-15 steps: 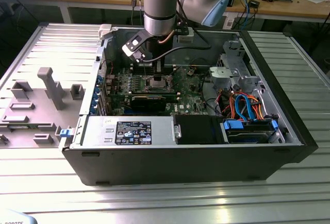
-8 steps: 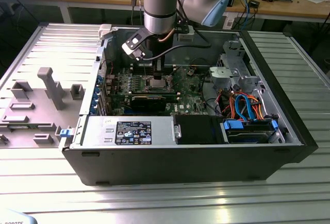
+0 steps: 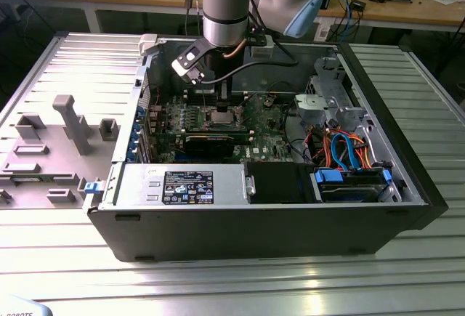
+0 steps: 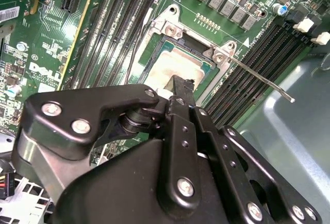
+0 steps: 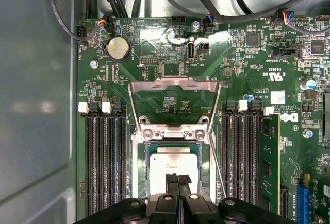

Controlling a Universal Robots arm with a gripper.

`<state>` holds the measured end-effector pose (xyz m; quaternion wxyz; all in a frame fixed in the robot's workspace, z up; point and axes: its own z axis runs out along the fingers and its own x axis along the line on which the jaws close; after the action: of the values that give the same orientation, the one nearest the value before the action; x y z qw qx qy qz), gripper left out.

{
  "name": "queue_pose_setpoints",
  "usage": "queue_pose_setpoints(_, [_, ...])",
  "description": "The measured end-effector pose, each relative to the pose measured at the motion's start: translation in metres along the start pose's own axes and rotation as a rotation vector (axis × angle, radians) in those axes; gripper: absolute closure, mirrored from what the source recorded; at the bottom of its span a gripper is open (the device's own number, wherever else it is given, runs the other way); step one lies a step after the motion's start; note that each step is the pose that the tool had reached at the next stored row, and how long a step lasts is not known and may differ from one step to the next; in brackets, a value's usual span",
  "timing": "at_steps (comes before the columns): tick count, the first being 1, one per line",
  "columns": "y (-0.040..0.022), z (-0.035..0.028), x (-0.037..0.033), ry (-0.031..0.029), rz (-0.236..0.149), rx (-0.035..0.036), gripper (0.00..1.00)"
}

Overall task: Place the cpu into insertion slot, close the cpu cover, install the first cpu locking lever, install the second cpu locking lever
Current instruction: 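Close the cpu cover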

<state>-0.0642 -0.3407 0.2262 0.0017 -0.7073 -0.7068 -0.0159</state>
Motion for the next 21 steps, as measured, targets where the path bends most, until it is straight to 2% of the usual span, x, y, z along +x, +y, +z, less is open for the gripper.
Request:
queue_pose_setpoints(6, [0.0001,-0.0009,0.0001,-0.0006,0.000,0.0000,0.89])
queue_pose_setpoints(7, [0.0001,-0.0042,0.0001,-0.0004,0.000,-0.0001,0.89])
queue_pose_setpoints(13, [0.0002,-0.0120,0.0003,-0.0005,0.000,0.0000,0.89])
queue_pose_setpoints(21, [0.0002,-0.0124,0.0003,-0.0015,0.000,0.0000,0.89])
